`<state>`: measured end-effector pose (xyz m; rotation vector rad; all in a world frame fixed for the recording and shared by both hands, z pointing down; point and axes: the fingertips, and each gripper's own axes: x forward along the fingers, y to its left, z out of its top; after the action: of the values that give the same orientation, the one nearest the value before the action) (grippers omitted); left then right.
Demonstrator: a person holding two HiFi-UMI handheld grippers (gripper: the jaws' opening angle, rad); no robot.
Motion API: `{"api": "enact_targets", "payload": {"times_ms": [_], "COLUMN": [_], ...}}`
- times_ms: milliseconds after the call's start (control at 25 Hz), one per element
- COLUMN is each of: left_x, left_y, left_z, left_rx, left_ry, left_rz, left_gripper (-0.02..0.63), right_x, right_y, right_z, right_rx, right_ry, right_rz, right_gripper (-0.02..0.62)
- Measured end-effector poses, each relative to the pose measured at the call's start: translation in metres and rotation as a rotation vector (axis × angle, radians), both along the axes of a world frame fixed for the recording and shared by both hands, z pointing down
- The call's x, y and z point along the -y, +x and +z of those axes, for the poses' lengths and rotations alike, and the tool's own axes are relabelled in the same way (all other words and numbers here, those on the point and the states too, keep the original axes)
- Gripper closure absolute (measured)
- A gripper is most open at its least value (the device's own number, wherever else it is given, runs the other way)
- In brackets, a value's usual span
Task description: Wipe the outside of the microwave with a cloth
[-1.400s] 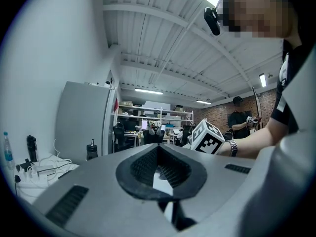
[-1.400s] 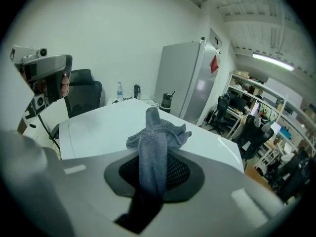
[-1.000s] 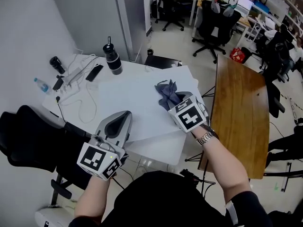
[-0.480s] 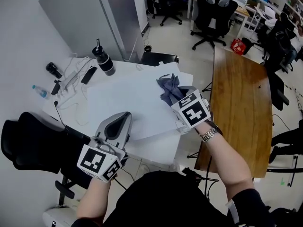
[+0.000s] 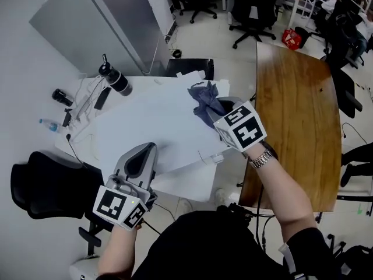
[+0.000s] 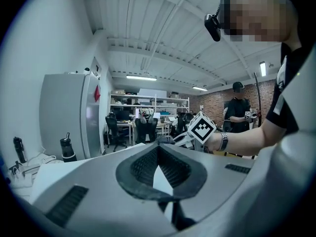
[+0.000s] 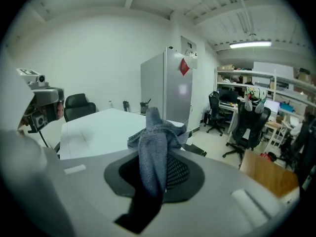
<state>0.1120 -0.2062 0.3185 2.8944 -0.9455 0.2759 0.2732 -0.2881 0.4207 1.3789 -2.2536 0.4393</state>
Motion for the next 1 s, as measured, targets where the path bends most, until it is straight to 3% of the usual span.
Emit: {"api": "enact_targets", "payload": {"times_ms": [240, 680, 1000], "left_x": [-0.003, -0.015, -0.023], "left_y": [0.019, 0.056, 0.067], "left_z": [0.003, 0.014, 0.021], "left_rx": [0.026, 0.087, 0.113], "left_ry": [-0.007, -0.041, -0.056], "left_rz": [-0.002, 0.005, -0.001], "left_gripper": [0.604, 0.604, 0.604], "right_x": [0.001, -0.002, -0.002], "right_y": [0.031, 0.048, 0.052], "right_z": [0.011, 0.037, 0.076], "right_rx": [0.134, 0.416, 0.493], "right_ry": [0.006, 0.036, -0.015], "right_rz": [0.029, 0.017, 0.033], "right_gripper": [0.526, 0.528, 0.529]}}
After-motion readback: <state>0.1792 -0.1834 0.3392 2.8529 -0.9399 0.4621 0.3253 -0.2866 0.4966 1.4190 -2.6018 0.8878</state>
